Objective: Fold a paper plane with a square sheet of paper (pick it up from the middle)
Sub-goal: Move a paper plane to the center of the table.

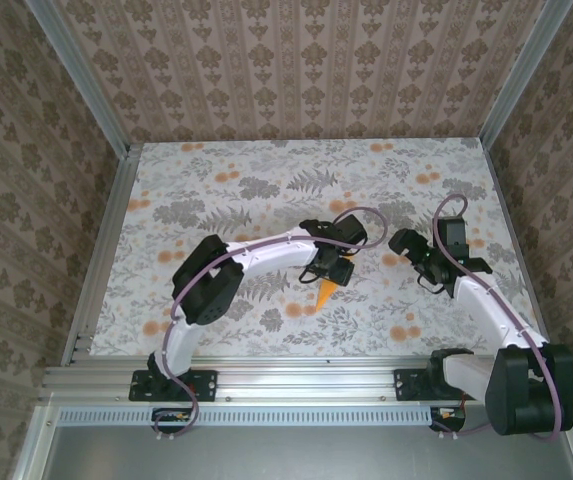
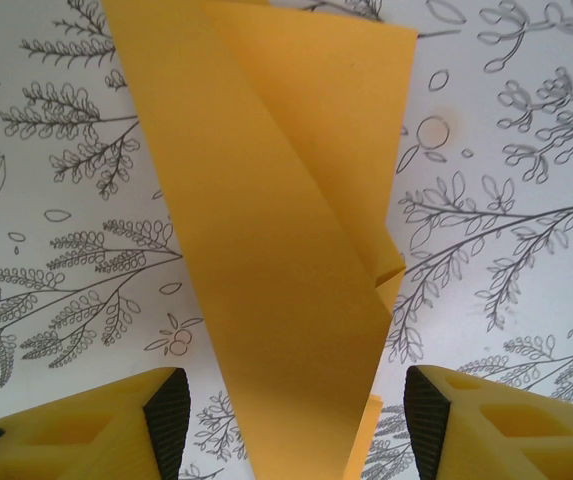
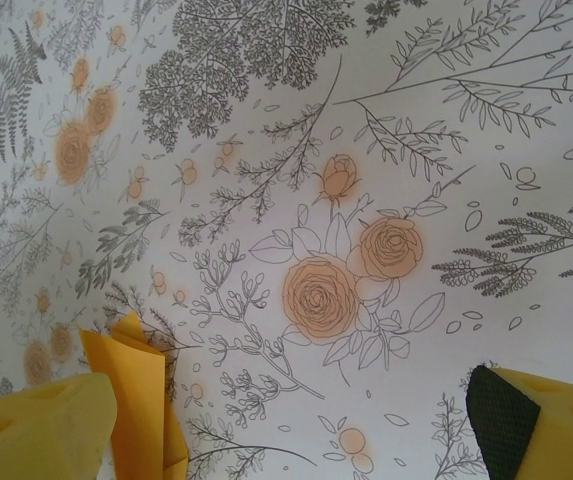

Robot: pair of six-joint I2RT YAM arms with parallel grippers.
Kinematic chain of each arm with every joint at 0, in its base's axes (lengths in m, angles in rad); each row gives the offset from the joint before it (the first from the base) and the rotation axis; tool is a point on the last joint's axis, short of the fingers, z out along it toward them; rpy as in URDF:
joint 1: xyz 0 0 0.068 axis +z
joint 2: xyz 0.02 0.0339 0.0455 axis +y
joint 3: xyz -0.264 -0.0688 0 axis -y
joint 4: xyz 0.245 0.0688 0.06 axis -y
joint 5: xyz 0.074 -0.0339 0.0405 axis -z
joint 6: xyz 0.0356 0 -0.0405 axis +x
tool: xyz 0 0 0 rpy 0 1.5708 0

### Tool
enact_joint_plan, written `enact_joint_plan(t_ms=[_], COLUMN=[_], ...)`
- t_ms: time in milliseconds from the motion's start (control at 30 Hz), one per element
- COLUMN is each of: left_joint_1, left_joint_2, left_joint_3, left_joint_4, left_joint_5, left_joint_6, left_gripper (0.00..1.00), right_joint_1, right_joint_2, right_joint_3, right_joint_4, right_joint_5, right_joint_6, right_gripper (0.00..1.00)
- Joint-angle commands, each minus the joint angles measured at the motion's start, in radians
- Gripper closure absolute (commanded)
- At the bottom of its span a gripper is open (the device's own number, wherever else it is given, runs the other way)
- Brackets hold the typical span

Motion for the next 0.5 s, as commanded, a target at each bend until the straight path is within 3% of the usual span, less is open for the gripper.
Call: enact_joint_plan(t_ms=[0, 100, 467], left_joint_1=[0.001, 0.01, 0.045], left_joint_2=[0.016, 0.024, -0.059], left_joint_3=[0.035, 0.031, -0.065], left_joint_4=[-0.049, -0.054, 0.012], left_joint_5=[-0.008, -0.007, 0.013], left_joint_6=[0.02, 0.009, -0.017], left_gripper=[0.39, 0.44, 0.81], right_joint_1=[-0.006, -0.005, 0.002], right_joint_2=[0.008, 0.019, 0.032], right_joint_3=[-0.017, -0.017, -0.041], right_joint_4=[0.007, 0.019, 0.07], right_joint_5=[-0.018, -0.038, -0.132], right_joint_6=[0.024, 0.024, 0.005], right_gripper=[0.07, 0.07, 0.08])
